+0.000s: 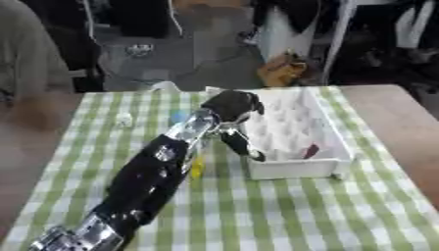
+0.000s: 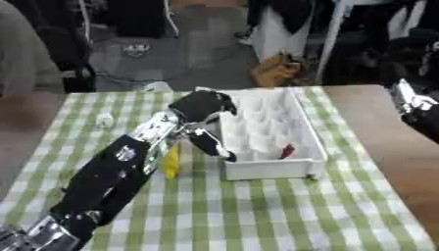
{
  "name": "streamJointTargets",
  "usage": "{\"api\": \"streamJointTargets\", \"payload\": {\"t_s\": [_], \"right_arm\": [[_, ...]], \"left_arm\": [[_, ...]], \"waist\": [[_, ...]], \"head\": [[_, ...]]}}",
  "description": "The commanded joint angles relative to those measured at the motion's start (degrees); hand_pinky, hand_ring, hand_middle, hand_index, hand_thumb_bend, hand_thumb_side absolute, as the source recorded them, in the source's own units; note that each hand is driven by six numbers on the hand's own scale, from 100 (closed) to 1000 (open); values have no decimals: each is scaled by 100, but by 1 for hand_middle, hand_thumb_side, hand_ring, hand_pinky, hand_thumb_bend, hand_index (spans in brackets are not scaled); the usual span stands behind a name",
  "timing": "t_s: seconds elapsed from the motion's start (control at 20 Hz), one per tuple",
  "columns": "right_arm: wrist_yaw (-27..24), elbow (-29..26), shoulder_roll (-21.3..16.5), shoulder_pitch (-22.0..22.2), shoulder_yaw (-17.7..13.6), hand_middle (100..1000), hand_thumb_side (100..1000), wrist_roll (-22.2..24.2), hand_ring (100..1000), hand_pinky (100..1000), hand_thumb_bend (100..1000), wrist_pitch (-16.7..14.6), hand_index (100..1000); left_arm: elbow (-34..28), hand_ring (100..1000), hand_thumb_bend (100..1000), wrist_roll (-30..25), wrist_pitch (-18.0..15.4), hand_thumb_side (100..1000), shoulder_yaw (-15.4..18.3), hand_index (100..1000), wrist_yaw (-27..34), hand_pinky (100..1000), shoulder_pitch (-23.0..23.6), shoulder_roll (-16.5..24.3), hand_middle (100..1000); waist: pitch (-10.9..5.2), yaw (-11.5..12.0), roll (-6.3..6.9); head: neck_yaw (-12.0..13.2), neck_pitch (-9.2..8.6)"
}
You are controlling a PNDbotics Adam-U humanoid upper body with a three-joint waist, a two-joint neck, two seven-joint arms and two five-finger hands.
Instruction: Pick up objects on the table and place them in the box.
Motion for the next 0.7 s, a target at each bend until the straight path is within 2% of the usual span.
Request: {"api": "streamJointTargets", "payload": {"t_s": [0.05,0.15,0.3,0.55,0.6,0.7], "right_arm": [[-12,-46,-88,-67,-70,781,554,-27,777,741,270,-7,947],[-6,-40,-100,-50,-87,781,555,-40,777,741,269,-1,947],[3,-33,-118,-40,-98,781,555,-55,777,741,269,1,947],[10,-30,-133,-37,-108,781,555,-66,777,741,269,1,947],[12,-27,-136,-30,-117,781,554,-73,778,741,269,4,948],[23,-23,-153,-12,-143,781,554,-97,778,741,268,8,948]], "left_arm": [[-604,758,901,280,142,536,323,793,329,721,73,366,679],[-918,743,861,382,275,540,417,775,523,704,243,519,653],[-1387,748,785,531,517,582,798,785,811,711,664,850,660],[-2095,748,733,175,844,611,1079,790,1268,712,1236,1223,665],[-2246,740,650,113,938,651,1134,768,1366,703,1384,1247,639],[-2586,737,634,213,1148,657,1404,758,1579,697,1720,1194,630]], "waist": [[-31,17,-109],[-26,70,-108],[-18,112,-94],[-7,131,-75],[0,152,-77],[12,206,-82]], "head": [[-29,-53],[-65,-61],[-105,-64],[-135,-83],[-163,-86],[-215,-82]]}}
